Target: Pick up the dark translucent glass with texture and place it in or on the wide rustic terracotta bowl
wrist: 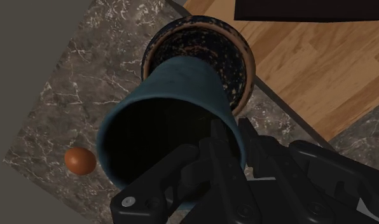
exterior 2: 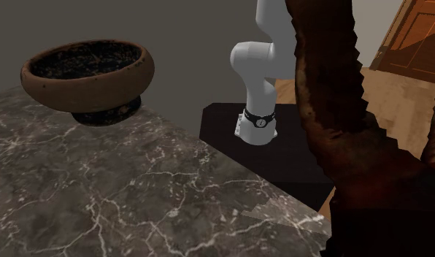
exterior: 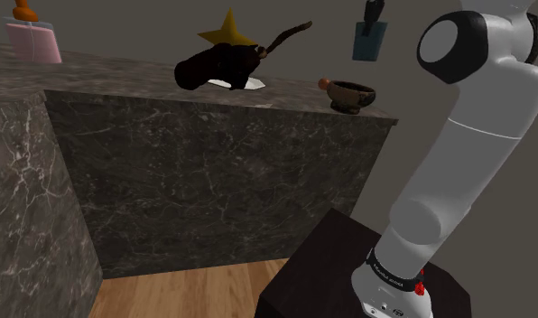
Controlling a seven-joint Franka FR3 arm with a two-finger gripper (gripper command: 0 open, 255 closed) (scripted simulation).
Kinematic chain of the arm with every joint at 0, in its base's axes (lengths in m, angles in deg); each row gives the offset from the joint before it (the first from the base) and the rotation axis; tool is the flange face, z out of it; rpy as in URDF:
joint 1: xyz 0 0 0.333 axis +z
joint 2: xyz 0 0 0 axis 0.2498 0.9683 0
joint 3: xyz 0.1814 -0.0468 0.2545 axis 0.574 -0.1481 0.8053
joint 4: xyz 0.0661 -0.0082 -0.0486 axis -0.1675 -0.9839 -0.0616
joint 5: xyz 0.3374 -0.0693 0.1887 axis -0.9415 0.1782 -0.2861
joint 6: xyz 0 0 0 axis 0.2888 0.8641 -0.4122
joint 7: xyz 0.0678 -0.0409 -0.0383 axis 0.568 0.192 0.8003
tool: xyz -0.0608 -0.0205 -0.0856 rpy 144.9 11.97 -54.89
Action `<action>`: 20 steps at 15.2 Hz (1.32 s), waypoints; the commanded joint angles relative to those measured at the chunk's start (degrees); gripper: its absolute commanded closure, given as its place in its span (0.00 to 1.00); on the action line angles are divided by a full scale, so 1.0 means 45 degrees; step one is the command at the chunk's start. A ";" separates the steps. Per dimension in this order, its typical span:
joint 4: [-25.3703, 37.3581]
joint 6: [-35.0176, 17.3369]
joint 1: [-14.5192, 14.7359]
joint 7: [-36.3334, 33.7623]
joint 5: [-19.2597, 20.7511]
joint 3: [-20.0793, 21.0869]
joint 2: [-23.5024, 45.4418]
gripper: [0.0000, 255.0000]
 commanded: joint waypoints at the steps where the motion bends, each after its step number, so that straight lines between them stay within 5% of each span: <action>1: -0.0924 -0.0514 0.0068 -0.0045 0.0179 0.0050 -0.0451 1.00; 13: -0.5867 -0.3301 0.0369 -0.0924 0.0933 0.0526 -0.2676 1.00; 20: -0.7181 -0.4119 0.0374 -0.1130 0.1074 0.0601 -0.3179 1.00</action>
